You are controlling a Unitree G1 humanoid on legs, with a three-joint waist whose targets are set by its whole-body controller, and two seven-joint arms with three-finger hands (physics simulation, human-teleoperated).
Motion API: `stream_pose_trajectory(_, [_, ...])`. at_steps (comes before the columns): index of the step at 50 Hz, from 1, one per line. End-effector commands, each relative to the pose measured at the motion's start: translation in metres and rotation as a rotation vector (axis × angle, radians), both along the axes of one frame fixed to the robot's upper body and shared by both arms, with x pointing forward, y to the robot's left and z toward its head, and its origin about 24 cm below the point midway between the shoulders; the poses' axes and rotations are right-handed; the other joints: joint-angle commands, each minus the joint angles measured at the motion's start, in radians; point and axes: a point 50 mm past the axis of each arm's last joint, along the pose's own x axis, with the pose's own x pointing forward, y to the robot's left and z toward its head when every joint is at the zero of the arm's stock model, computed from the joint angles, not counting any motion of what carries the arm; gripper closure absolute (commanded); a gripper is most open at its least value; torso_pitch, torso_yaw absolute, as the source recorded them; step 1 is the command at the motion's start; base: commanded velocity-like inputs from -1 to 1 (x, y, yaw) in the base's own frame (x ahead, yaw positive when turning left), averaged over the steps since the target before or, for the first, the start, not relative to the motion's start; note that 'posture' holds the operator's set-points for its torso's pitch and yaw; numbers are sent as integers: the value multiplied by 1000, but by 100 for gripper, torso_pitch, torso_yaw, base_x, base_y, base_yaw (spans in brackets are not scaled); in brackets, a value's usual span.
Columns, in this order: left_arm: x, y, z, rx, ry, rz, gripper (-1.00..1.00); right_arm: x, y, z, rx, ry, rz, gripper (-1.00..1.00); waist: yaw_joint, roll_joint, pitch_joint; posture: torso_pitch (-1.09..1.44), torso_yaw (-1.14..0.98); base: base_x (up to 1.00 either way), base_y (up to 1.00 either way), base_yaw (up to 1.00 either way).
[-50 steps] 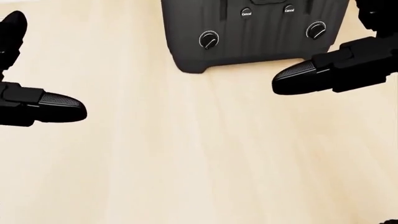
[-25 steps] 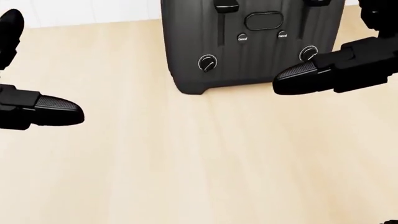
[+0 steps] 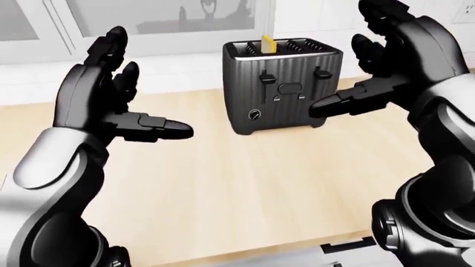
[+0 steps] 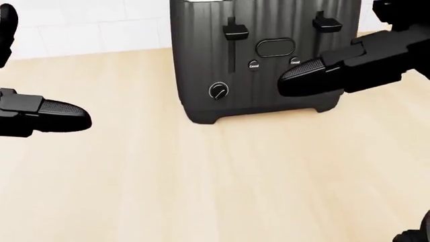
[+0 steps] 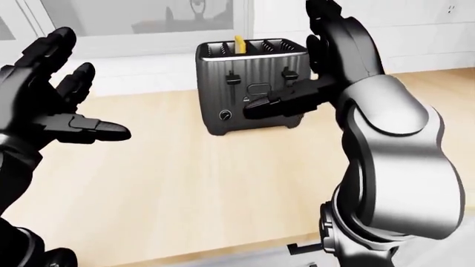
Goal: Push down the lever of the toaster to turn it on.
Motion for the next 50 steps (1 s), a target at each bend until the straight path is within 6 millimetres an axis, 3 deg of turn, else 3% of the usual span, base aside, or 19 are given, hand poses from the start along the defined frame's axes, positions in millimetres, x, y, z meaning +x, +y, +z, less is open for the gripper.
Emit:
stream_pose_trajectory(1, [-4,0,12,6,-73,5,-100,-3,-1,11,8,-46,-14,-100,1,0,-14,-29,0,0,0,0])
stream_pose_trajectory(15, [-5,2,9,-18,-50,-19,-100,5,21,16,8,-41,35,-100,4,3,-17,-29,0,0,0,0])
stream_pose_trajectory(40, [-5,2,7,-28,-34,-24,-100,6,69,5,-25,-11,153,-100,7,13,-18,-29,0,0,0,0])
stream_pose_trajectory(50, [-4,1,6,-33,-28,-24,-100,16,84,3,-31,20,187,-100,6,18,-20,-29,0,0,0,0])
